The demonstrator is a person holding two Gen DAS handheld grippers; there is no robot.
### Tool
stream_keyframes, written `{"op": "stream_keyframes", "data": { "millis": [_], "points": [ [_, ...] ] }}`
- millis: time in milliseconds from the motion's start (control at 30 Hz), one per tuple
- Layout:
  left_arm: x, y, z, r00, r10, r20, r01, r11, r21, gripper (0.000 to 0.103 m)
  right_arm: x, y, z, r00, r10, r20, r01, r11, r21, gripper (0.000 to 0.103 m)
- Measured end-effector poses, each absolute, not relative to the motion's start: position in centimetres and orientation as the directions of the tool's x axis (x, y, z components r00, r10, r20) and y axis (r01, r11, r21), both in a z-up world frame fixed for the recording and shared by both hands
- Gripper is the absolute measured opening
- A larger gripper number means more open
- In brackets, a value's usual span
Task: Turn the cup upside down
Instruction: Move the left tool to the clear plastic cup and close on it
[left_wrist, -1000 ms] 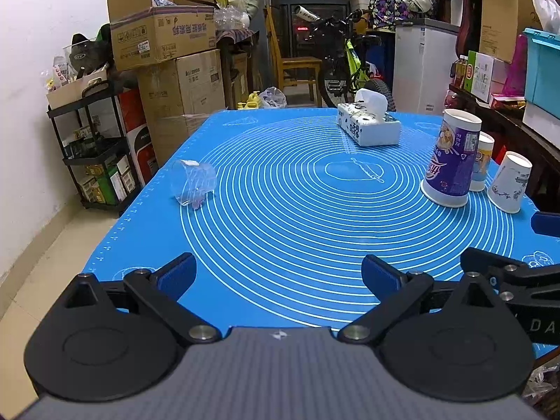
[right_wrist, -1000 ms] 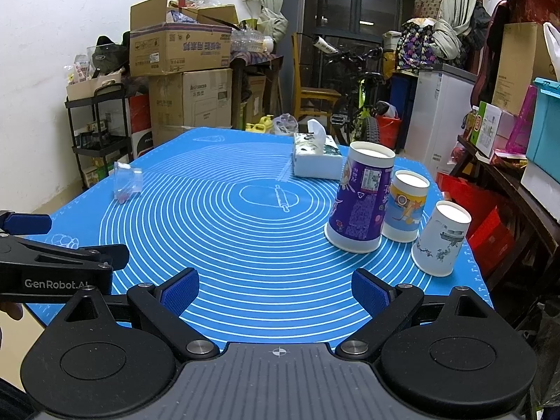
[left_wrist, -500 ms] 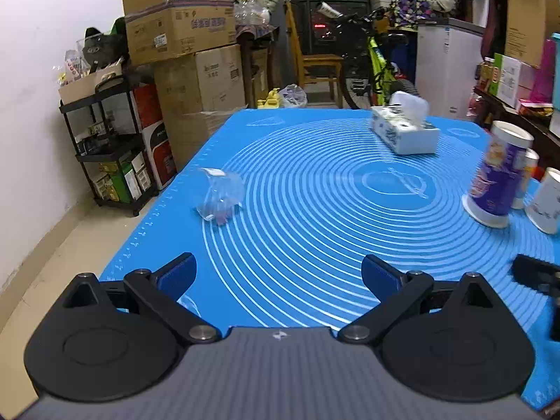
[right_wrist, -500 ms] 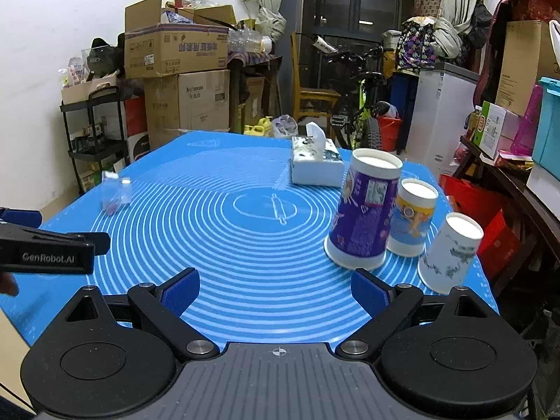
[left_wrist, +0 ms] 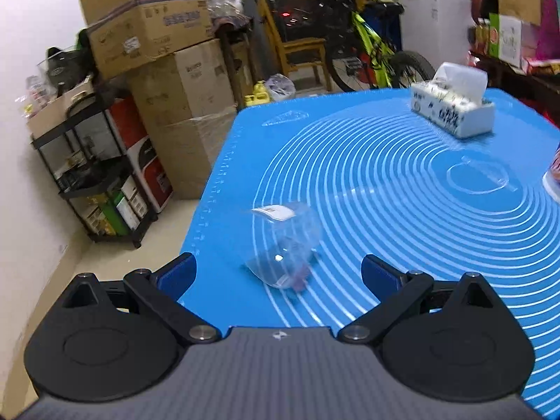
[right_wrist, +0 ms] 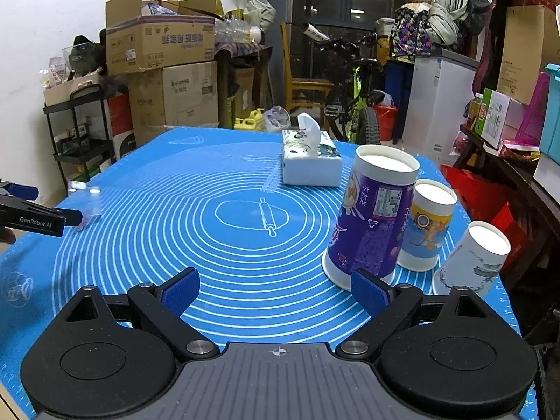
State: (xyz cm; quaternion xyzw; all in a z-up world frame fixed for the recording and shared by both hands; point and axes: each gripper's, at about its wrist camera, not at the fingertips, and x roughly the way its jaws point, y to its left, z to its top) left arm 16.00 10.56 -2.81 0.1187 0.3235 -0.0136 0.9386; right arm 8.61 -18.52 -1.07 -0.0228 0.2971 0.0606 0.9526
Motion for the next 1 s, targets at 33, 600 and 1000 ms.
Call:
{"op": "stream_keyframes", "data": {
  "millis": [33, 600, 1000],
  "points": [
    [16.5, 11.0, -3.1, 0.788, 0.042, -0.614, 0.113, 0.971, 0.212, 0.1, 8.8, -18.5, -1.2, 0.814, 0.101, -0.572, -0.127, 0.992, -0.007, 0.094],
    [20.8, 13.8, -5.1, 0.739, -0.145, -0.657, 0.239, 0.97, 0.055, 0.07, 10.6, -17.9, -2.7, 0.789, 0.076, -0.609, -0.116, 0.993, -0.027, 0.094],
    [15.6, 6.3, -2.9, 0.763, -0.133, -0.632, 0.221, 0.973, 0.061, 0.065, 9.1, -19.1, -2.3, 0.793, 0.093, -0.602, -0.117, 0.993, -0.002, 0.093]
  ]
}}
